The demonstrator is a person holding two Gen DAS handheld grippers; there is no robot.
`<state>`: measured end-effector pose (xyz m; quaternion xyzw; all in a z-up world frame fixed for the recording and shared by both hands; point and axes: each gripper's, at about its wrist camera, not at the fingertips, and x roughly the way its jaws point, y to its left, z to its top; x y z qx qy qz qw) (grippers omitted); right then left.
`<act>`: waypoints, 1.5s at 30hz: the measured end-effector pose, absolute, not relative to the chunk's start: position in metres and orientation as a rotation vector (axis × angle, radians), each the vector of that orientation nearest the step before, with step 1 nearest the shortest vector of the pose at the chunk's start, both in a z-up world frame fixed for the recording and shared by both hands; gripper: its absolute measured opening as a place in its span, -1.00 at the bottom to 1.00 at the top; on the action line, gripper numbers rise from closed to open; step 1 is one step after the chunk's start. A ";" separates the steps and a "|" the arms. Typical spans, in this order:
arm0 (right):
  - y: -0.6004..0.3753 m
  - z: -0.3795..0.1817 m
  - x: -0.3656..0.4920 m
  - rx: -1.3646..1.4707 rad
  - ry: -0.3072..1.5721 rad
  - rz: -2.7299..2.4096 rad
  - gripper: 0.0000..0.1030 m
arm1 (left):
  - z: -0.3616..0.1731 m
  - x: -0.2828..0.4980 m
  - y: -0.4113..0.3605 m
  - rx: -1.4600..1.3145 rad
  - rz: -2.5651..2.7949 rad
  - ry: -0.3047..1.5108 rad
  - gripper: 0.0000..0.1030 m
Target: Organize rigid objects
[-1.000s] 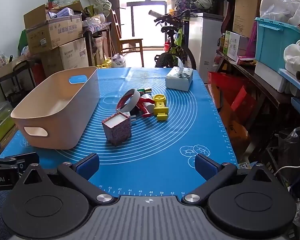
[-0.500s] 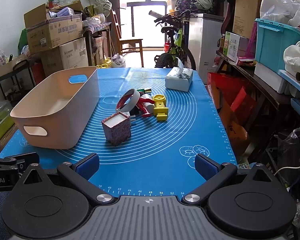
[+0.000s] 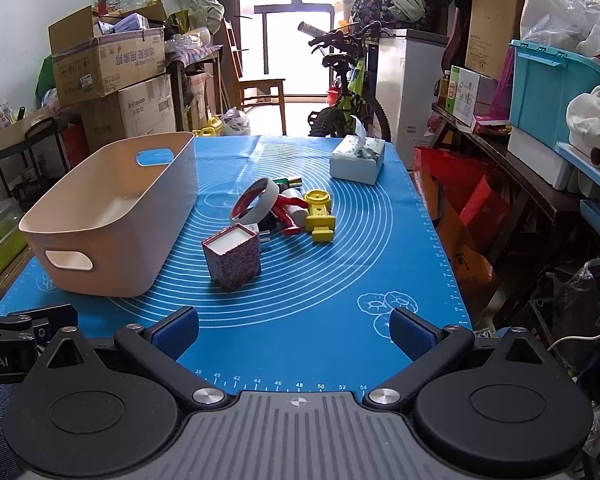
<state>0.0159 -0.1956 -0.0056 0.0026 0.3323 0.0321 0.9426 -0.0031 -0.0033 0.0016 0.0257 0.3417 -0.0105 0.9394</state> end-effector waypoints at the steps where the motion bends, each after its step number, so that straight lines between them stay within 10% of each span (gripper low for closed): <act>1: -0.196 -0.005 0.016 0.007 0.678 0.065 0.95 | 0.002 -0.003 -0.003 0.053 -0.022 0.698 0.98; 45: -0.195 0.000 0.015 0.008 0.681 0.066 0.95 | 0.000 -0.003 -0.005 0.058 -0.022 0.697 0.98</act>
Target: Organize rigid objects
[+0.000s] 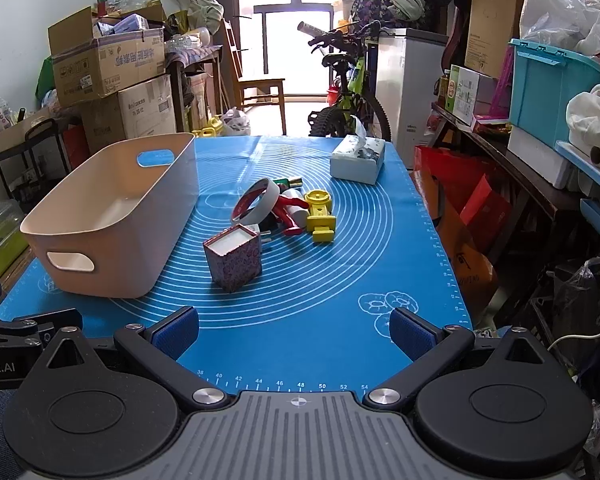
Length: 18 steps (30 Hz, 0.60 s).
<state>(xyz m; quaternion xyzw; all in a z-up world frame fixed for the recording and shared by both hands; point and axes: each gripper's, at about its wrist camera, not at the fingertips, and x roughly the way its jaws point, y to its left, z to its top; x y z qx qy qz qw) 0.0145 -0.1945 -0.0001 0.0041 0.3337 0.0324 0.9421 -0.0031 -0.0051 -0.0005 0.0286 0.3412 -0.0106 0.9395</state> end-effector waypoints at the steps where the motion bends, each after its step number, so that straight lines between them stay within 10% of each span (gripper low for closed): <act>1: -0.194 0.001 0.015 0.005 0.681 0.068 0.95 | -0.001 -0.003 -0.005 0.059 -0.022 0.697 0.98; 18: -0.175 0.026 0.053 -0.027 0.632 0.123 0.95 | 0.053 0.041 0.030 0.099 0.083 0.596 0.98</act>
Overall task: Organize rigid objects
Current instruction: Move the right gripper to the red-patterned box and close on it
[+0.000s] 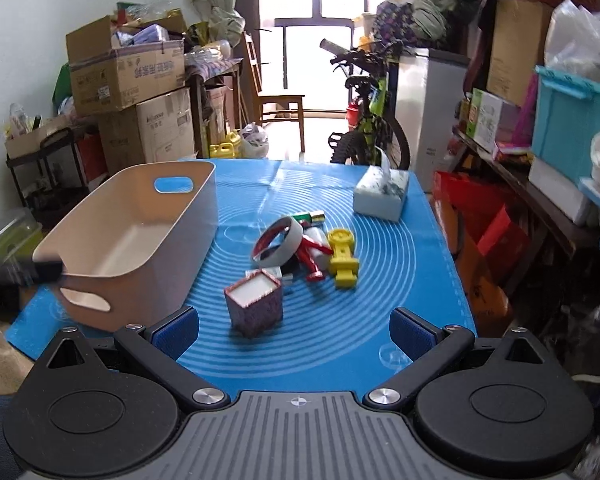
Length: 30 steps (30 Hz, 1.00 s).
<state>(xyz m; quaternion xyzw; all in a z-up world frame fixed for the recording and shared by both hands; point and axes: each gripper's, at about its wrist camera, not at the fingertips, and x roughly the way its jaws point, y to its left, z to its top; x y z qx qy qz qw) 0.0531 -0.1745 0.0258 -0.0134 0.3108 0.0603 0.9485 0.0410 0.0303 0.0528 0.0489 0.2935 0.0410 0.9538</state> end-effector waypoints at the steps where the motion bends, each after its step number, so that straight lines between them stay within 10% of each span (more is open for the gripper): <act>1: -0.172 0.027 0.059 -0.031 0.628 0.127 0.95 | 0.057 0.047 0.036 0.097 0.099 0.593 0.98; 21: -0.135 -0.037 0.182 -0.092 0.795 0.232 0.95 | 0.017 0.167 0.143 0.006 0.248 0.874 0.95; 30: -0.115 -0.083 0.204 -0.164 0.883 0.280 0.95 | -0.009 0.185 0.169 -0.097 0.235 1.007 0.33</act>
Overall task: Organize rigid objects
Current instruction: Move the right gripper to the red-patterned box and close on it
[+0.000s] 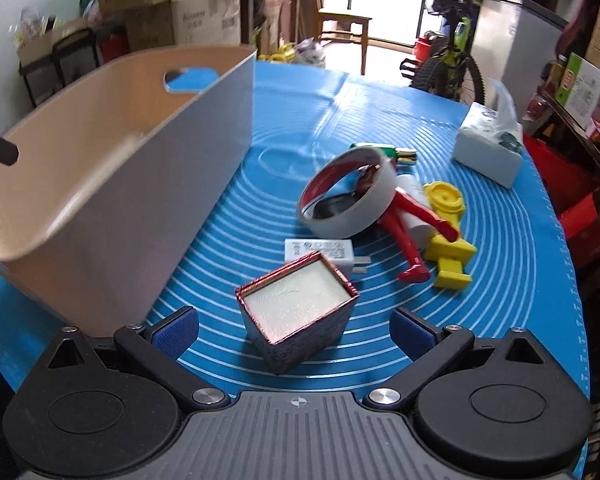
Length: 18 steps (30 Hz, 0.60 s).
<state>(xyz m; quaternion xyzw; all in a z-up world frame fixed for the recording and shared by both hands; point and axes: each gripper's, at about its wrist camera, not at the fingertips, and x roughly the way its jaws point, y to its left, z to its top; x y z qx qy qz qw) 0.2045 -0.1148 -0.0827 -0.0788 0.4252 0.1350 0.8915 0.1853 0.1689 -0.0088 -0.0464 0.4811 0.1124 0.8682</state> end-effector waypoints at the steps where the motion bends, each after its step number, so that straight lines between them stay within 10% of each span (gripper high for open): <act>1: -0.113 -0.085 0.205 -0.176 0.881 0.282 0.95 | -0.014 0.188 0.171 -0.103 0.234 1.025 0.26; 9: -0.108 -0.094 0.216 -0.192 0.889 0.276 0.80 | -0.026 0.194 0.179 -0.106 0.206 1.085 -0.49; 18: -0.110 -0.097 0.223 -0.187 0.895 0.285 0.41 | -0.025 0.198 0.172 -0.109 0.184 1.090 -0.85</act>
